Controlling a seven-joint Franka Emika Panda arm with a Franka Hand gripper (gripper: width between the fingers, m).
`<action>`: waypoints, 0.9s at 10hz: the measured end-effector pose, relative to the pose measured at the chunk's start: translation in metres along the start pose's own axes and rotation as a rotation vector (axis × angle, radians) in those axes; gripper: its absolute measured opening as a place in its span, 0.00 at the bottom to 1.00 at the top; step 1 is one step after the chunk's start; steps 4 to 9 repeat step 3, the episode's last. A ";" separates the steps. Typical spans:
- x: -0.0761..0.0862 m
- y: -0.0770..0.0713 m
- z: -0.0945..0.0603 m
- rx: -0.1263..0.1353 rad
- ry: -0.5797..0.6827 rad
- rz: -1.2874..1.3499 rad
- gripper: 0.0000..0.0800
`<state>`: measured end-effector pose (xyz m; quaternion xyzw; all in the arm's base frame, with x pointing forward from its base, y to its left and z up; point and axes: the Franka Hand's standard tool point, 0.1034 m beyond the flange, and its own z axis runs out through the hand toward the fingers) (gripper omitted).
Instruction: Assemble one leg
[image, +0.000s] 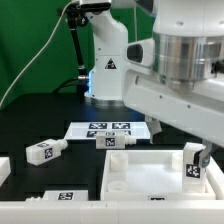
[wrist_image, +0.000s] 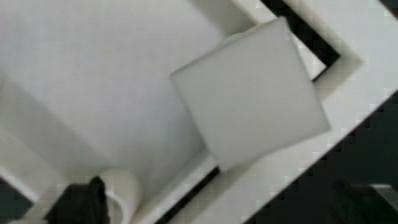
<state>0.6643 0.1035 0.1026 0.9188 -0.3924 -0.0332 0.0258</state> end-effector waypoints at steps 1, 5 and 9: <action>0.001 0.000 -0.013 0.009 0.001 -0.008 0.79; 0.001 0.000 -0.023 0.016 0.003 -0.016 0.81; 0.001 0.000 -0.023 0.016 0.003 -0.016 0.81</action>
Offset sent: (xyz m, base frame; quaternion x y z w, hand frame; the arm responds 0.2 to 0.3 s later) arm 0.0000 0.0000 0.0000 0.0000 0.0000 0.0000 1.0000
